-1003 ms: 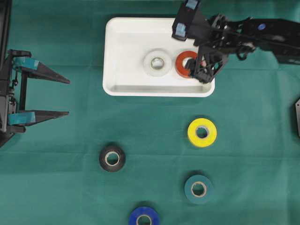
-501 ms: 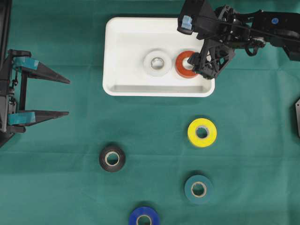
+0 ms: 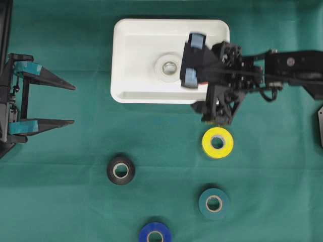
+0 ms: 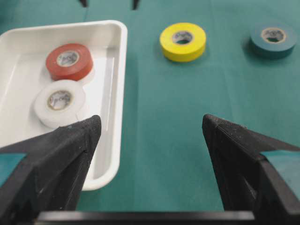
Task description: Pick up the tape from a random location and place it into the white case.
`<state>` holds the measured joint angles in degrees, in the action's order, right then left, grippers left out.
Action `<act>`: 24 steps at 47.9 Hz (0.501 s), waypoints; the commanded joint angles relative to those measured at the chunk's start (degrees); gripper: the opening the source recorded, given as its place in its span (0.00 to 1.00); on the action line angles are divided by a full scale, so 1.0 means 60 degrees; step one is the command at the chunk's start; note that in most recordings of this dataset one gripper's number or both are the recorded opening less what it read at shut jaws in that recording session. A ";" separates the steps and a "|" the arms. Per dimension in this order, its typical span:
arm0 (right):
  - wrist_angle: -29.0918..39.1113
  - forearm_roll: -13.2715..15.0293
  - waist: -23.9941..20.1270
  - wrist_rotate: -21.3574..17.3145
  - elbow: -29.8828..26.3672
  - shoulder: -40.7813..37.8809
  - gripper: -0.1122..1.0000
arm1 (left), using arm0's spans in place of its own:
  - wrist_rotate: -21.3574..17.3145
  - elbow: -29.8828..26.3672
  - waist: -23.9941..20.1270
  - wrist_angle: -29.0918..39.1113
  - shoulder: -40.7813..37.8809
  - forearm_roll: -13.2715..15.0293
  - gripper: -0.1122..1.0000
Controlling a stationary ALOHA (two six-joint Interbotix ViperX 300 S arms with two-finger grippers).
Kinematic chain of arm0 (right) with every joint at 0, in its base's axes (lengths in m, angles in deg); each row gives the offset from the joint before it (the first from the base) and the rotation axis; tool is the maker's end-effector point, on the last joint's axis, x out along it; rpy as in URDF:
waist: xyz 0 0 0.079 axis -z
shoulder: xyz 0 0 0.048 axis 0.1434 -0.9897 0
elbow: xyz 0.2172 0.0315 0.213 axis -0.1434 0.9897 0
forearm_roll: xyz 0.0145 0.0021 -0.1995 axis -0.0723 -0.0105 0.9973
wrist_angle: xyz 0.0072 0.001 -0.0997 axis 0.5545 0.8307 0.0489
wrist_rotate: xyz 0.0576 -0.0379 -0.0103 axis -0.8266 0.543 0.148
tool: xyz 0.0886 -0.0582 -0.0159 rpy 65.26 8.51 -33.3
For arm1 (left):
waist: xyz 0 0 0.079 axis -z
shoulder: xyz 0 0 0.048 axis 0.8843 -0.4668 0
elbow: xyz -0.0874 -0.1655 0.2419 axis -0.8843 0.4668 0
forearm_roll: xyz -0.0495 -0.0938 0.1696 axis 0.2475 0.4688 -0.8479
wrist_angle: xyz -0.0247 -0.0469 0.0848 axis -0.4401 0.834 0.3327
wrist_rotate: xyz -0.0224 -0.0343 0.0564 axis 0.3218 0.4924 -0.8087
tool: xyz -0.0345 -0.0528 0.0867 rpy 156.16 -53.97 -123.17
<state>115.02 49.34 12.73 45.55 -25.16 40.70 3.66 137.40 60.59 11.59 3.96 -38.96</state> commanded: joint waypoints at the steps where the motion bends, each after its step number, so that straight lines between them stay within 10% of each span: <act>1: -0.0146 -0.0015 -0.0220 -0.0015 -0.0220 0.0234 0.84 | 0.0015 -0.0132 0.0015 -0.0059 -0.0044 0.0015 0.87; 24: -0.0176 -0.0015 -0.0410 0.0044 0.0176 0.1113 0.84 | 0.0015 -0.0132 0.0015 -0.0044 -0.0044 0.0015 0.87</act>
<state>114.40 49.34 10.70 45.72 -24.19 44.39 3.66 137.40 60.68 11.59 3.96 -38.96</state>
